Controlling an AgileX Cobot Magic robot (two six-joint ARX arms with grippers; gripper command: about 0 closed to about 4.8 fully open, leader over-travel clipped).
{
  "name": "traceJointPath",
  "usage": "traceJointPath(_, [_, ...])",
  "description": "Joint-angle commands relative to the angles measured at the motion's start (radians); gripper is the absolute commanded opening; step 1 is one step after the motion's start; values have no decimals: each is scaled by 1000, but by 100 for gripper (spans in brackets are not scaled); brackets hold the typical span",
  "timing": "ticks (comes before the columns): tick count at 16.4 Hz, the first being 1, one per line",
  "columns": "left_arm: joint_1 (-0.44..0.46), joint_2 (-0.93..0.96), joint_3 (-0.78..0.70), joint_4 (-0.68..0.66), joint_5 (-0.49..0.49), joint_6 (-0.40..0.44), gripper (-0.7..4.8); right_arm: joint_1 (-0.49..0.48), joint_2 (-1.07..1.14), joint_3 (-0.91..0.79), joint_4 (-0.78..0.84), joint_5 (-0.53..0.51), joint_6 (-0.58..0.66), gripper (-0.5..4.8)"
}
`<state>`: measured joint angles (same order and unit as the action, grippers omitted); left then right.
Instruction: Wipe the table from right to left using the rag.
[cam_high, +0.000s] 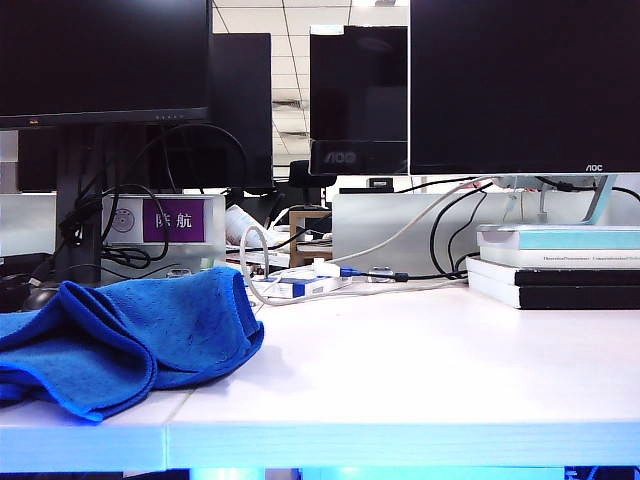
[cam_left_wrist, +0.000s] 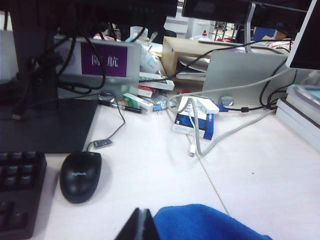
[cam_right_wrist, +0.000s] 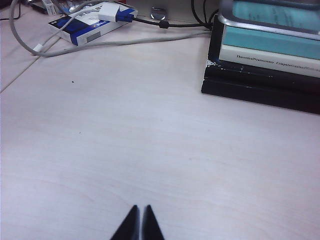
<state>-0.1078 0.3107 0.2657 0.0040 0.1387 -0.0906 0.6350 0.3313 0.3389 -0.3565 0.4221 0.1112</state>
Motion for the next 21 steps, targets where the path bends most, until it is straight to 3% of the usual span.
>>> traceJointPath(1, [1, -93, -122, 114, 4, -31, -5, 1, 0, 2, 13, -2, 1, 23])
traceJointPath(3, [5, -147, -170, 114, 3, -29, -5, 1, 0, 2, 12, -2, 1, 23])
traceJointPath(5, [117, -276, -245, 68, 13, -34, -5, 1, 0, 2, 13, -2, 1, 23])
traceJointPath(6, [127, -310, -257, -23, 20, -8, -5, 1, 0, 2, 13, -2, 1, 23])
traceJointPath(10, [112, -310, -257, -165, -94, 39, -5, 1, -1, 2, 10, -2, 1, 23])
traceJointPath(11, [49, -310, -257, -197, -161, 106, -5, 1, -1, 2, 10, -2, 1, 23])
traceJointPath(21, [46, -310, -257, -190, -154, 90, -4, -1, -14, 2, 9, -6, 0, 23])
